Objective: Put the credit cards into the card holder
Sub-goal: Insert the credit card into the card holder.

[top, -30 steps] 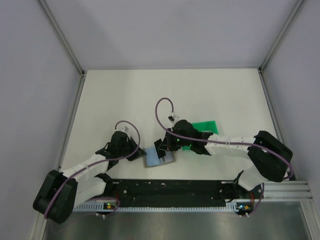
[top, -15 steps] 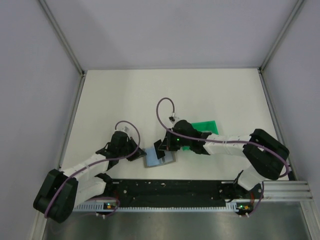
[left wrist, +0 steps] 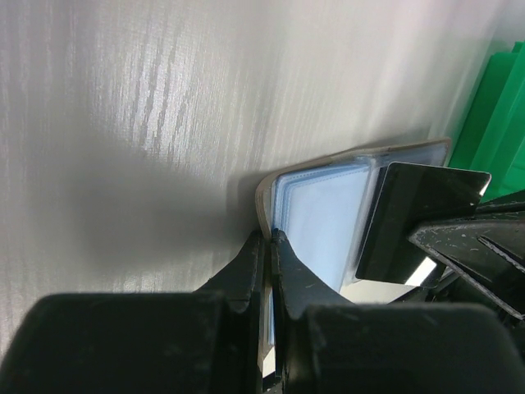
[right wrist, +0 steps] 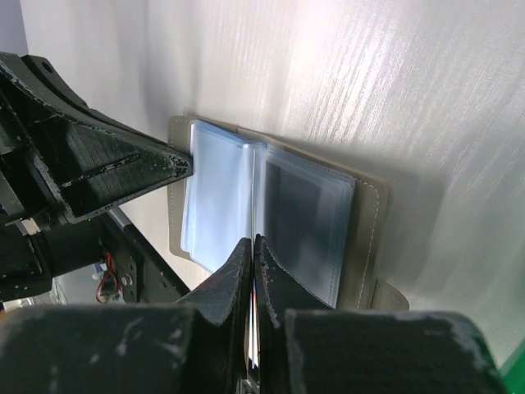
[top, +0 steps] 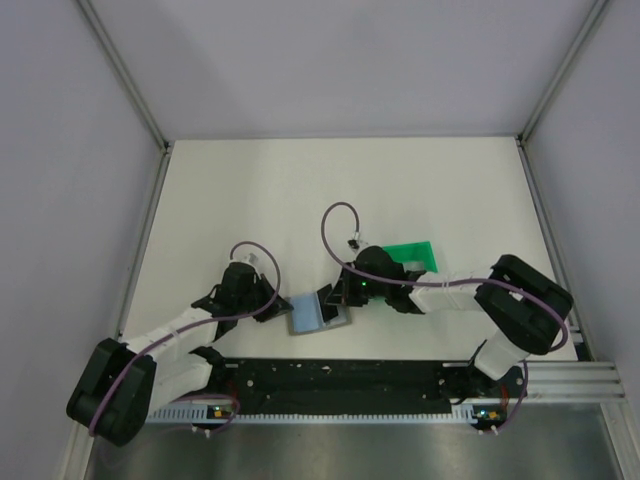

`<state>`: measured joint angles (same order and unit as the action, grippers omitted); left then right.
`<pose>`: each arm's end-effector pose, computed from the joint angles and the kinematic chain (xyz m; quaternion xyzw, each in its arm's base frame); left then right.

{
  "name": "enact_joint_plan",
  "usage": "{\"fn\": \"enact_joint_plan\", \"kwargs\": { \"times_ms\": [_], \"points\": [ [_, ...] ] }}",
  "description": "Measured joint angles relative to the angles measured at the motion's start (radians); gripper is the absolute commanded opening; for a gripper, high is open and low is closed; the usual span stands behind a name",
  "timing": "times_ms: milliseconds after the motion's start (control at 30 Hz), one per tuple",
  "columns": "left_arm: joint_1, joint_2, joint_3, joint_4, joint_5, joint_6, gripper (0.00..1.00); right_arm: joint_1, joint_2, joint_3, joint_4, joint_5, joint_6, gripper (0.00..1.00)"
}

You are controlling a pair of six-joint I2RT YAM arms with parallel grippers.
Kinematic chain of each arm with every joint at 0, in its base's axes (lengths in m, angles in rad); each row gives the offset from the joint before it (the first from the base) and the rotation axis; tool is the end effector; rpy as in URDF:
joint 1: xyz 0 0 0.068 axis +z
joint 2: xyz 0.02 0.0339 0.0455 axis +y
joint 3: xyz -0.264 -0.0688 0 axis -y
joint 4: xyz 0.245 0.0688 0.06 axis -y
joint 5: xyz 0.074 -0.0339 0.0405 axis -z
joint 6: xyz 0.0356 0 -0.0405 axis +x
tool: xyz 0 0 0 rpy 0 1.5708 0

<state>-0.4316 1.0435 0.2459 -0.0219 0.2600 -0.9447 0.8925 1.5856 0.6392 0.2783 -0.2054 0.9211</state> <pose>0.1553 -0.0816 0.1290 -0.1881 0.9043 -0.3242 0.2044 0.1834 0.2391 0.1463 -0.0319 0.8957 0.3985 0.1947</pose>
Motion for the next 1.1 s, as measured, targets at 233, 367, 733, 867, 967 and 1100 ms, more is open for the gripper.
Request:
{"fn": "enact_joint_plan", "kwargs": {
  "times_ms": [233, 367, 733, 867, 967, 1100],
  "points": [
    [0.0, 0.0, 0.0, 0.0, 0.0, 0.0, 0.0, 0.0, 0.014, -0.029, 0.087, -0.016, 0.0, 0.0],
    [0.0, 0.0, 0.0, 0.0, 0.0, 0.0, 0.0, 0.0, 0.022, -0.044, 0.127, -0.029, 0.005, 0.0],
    [0.0, 0.0, 0.0, 0.001, 0.0, -0.004, 0.0, 0.0, 0.029, -0.123, 0.24, -0.06, 0.034, 0.0],
    [0.0, 0.0, 0.0, 0.001, 0.0, -0.004, 0.0, 0.0, 0.029, -0.127, 0.273, -0.062, 0.034, 0.0],
    [0.0, 0.0, 0.0, 0.001, 0.0, -0.005, 0.0, 0.0, 0.029, -0.129, 0.279, -0.062, 0.033, 0.0],
    [0.0, 0.0, 0.0, 0.001, 0.0, -0.005, 0.0, 0.0, 0.029, -0.129, 0.28, -0.063, 0.032, 0.0]
  ]
}}
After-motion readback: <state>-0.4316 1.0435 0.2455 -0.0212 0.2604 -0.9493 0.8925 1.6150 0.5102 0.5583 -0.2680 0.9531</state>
